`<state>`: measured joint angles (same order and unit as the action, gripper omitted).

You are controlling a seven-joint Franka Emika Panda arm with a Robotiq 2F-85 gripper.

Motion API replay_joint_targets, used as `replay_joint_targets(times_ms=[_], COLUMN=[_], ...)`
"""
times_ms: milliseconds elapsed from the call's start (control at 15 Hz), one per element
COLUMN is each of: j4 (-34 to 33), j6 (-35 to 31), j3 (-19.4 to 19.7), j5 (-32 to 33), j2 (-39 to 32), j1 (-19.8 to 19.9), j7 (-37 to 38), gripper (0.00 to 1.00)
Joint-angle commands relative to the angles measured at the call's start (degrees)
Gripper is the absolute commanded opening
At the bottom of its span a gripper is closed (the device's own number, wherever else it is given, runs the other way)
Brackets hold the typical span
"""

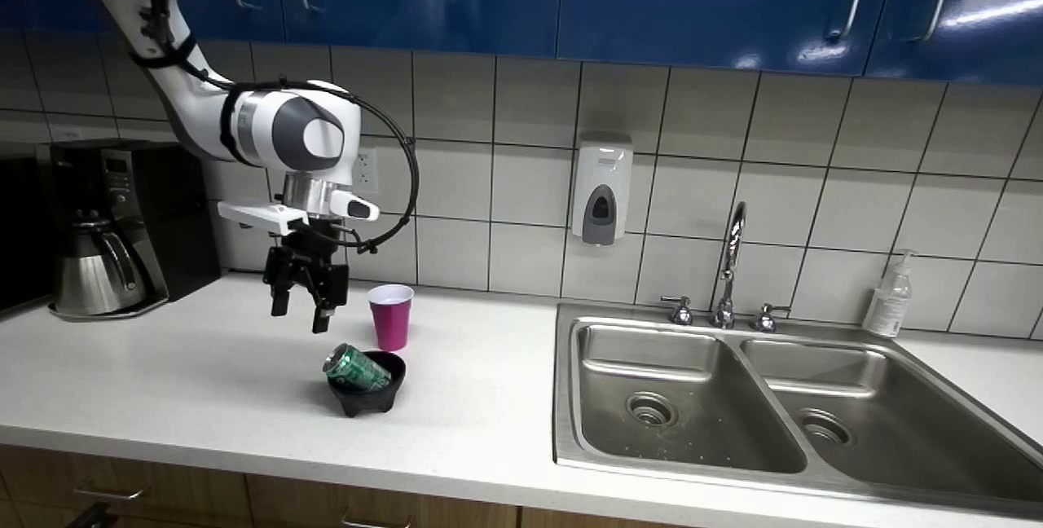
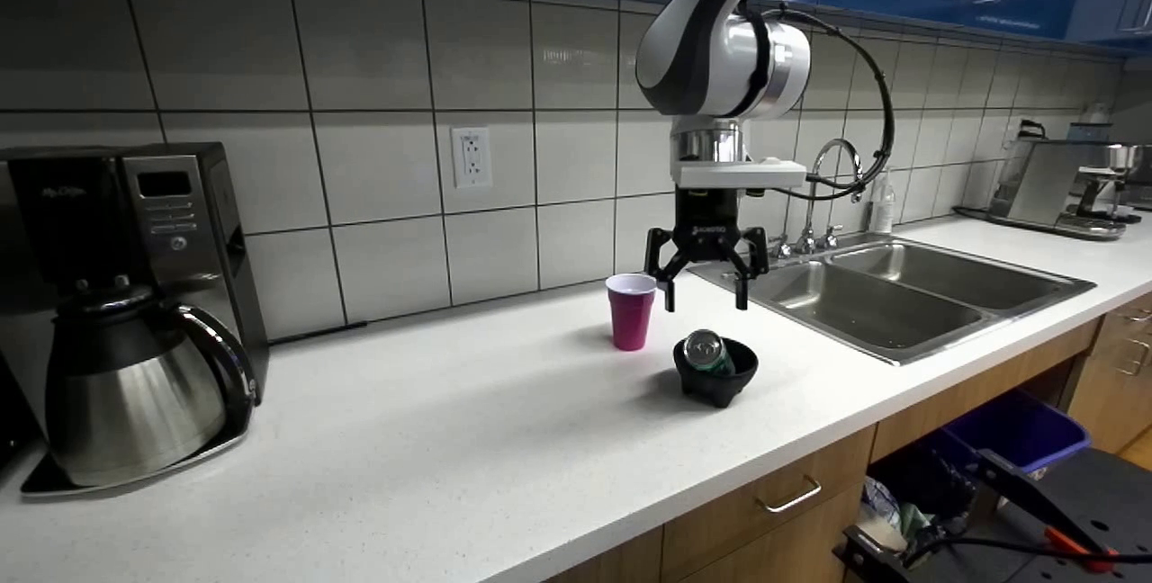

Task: Put the green can inside the black bowl

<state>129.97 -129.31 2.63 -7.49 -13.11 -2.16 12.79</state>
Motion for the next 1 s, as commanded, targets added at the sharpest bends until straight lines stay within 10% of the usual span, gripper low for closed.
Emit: replay_joint_targets(times_ms=[0, 933], j4=[7.7, 23.0], j6=[-2.6, -7.1], j3=[-0.9, -4.2], j5=[3.4, 7.1], j2=[7.9, 23.3], j1=[-0.5, -0.1], j7=[-0.1, -0.2], gripper=[1.0, 1.0])
